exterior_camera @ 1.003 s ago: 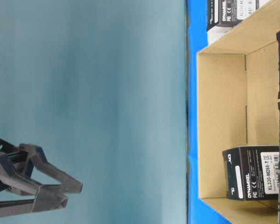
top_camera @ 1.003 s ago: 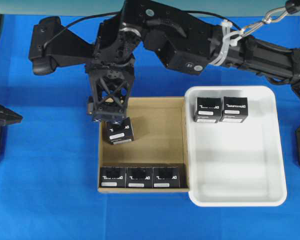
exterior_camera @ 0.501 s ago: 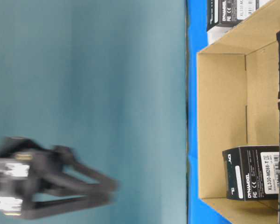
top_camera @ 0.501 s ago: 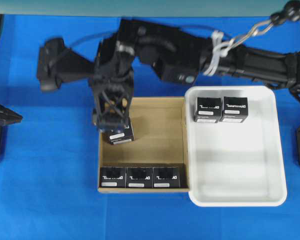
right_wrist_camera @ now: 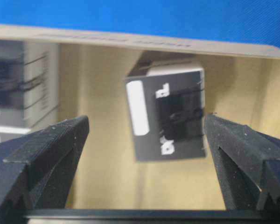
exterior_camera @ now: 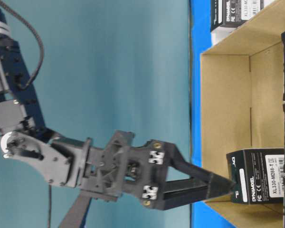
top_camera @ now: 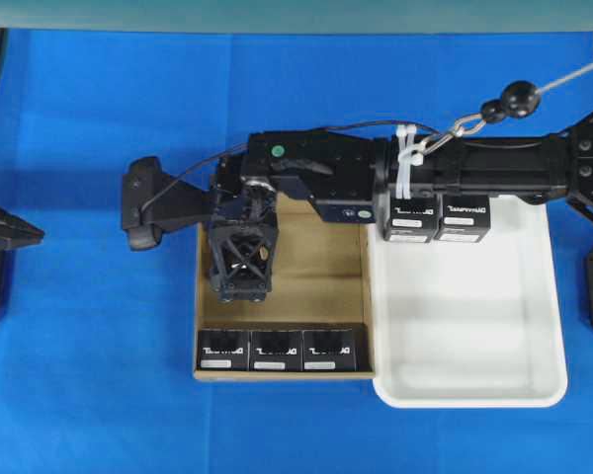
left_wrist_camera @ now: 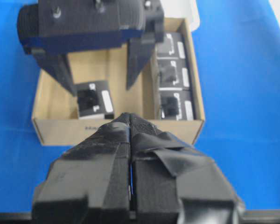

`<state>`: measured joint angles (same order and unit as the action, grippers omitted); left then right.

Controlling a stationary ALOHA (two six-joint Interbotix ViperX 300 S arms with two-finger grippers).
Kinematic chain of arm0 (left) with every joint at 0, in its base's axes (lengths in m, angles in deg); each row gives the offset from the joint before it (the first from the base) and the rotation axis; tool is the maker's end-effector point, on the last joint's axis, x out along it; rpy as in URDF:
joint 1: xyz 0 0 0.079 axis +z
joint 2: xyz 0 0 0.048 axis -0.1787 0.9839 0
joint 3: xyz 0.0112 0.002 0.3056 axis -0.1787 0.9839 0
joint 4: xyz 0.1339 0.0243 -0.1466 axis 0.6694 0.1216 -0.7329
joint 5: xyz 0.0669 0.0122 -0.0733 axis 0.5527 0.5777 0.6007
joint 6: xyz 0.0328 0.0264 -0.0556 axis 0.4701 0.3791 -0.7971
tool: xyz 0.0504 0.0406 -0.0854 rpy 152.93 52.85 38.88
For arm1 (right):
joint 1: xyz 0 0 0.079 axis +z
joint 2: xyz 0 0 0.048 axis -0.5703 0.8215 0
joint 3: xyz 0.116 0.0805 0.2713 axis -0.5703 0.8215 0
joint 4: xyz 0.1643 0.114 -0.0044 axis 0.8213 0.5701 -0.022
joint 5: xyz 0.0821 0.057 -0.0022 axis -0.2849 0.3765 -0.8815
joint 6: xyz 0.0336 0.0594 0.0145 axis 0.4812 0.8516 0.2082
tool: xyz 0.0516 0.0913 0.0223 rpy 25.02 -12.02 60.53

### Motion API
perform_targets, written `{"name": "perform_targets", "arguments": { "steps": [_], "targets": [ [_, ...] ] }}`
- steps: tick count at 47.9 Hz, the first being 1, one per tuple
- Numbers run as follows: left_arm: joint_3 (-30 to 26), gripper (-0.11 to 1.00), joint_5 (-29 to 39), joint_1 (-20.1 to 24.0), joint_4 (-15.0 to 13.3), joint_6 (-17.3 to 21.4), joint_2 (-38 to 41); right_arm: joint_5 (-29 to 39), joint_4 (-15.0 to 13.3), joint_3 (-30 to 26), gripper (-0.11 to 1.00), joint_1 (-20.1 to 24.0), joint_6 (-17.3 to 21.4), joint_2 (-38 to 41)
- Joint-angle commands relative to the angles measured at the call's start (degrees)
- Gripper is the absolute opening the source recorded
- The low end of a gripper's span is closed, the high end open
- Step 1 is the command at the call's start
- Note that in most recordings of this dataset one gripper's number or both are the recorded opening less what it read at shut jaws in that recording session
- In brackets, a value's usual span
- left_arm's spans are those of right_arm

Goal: Pick the box from inside the cardboard box.

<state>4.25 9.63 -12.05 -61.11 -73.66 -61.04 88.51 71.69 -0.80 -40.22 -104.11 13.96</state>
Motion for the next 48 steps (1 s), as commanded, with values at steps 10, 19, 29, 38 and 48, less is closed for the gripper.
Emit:
{"name": "perform_targets", "arguments": {
  "steps": [10,19,29,38,48],
  "targets": [
    [-1.67,-0.06,-0.26,0.00,0.18,-0.09,0.44,-1.67,-3.34,0.26,0.99,0.18,0.18,0.18],
    [-1.67,-0.06,-0.26,0.00,0.09,-0.09,0.53,-1.49,-2.99,0.44,0.99,0.35,0.26,0.79],
    [-1.67,-0.06,-0.26,0.00,0.18,-0.09,0.62,-1.85,-2.72,0.44,0.99,0.35,0.26,2.11],
    [-1.58,-0.06,-0.26,0.00,0.18,-0.09,0.62,-2.11,-2.72,0.97,0.99,0.35,0.18,3.43],
    [-1.58,-0.06,-0.26,0.00,0.18,-0.09,0.70,-4.92,-2.72,2.37,0.99,0.53,0.53,4.48]
  ]
}}
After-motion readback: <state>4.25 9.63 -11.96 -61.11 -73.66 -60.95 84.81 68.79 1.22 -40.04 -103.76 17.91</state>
